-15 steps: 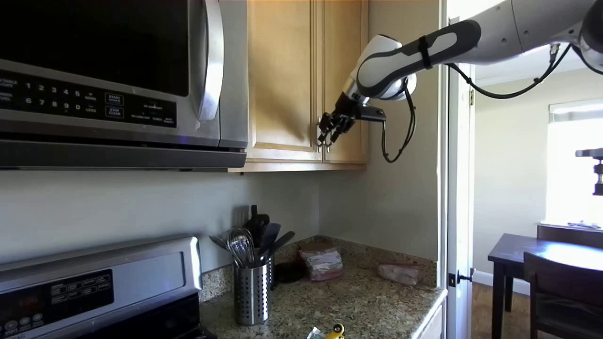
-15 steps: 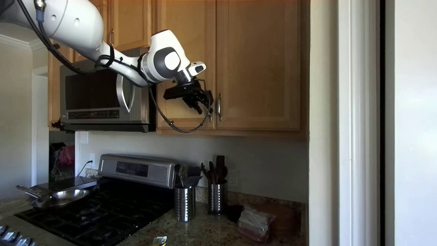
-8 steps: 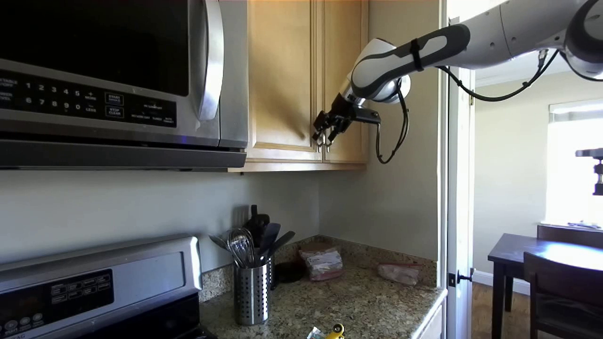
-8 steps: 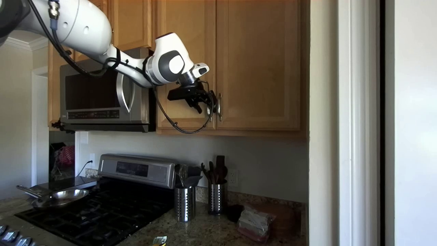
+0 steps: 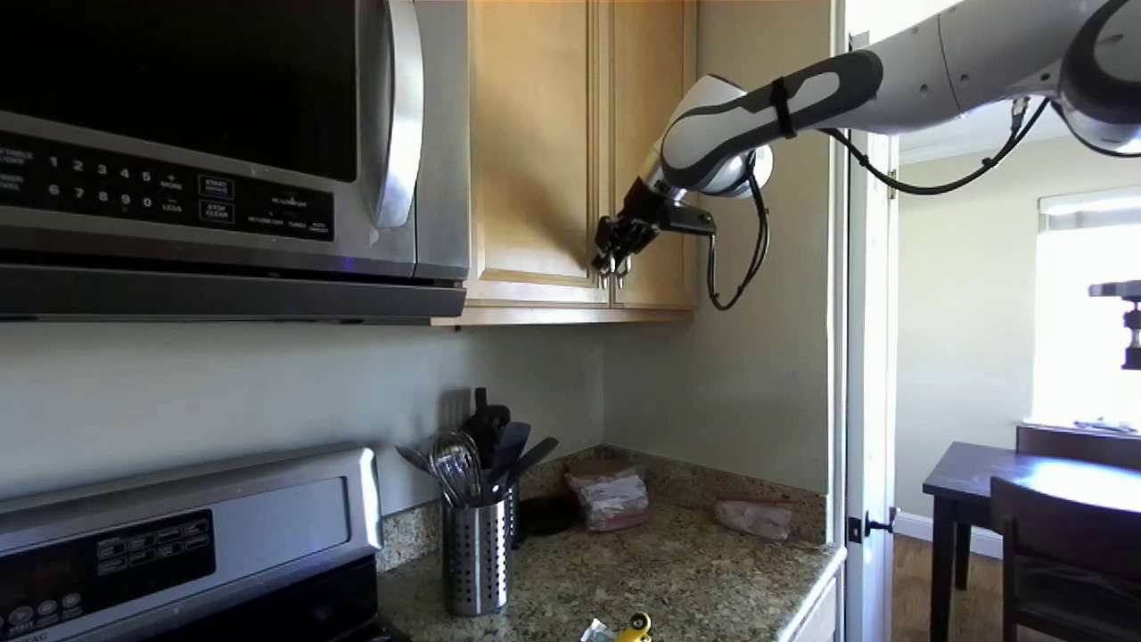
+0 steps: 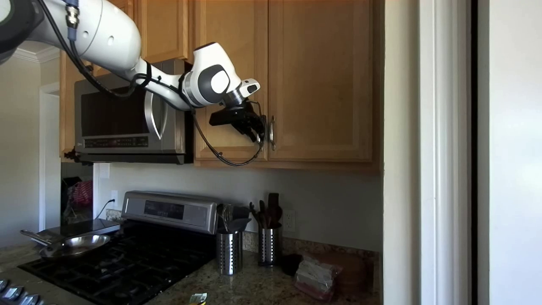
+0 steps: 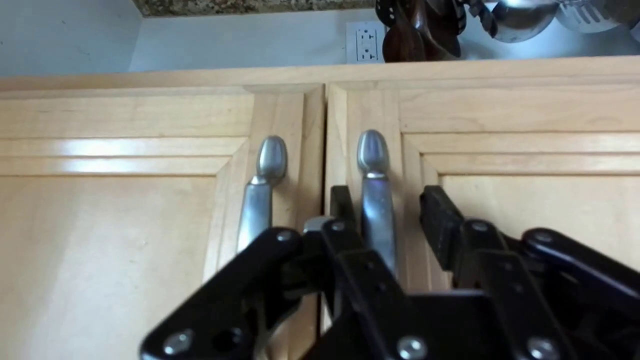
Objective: Open the top cabinet then pick up the yellow object on the counter place it inside the cabinet and then close the cabinet
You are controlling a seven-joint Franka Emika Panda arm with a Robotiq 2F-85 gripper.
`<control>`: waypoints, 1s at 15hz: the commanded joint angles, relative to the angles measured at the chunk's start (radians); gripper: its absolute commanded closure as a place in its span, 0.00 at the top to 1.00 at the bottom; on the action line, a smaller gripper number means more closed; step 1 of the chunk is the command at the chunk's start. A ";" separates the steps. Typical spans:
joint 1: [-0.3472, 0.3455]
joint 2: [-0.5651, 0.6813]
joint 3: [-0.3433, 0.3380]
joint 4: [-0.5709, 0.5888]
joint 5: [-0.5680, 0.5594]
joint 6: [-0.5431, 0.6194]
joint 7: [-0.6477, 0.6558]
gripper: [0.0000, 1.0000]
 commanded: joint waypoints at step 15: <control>0.038 -0.273 0.043 -0.302 0.034 0.001 -0.226 0.10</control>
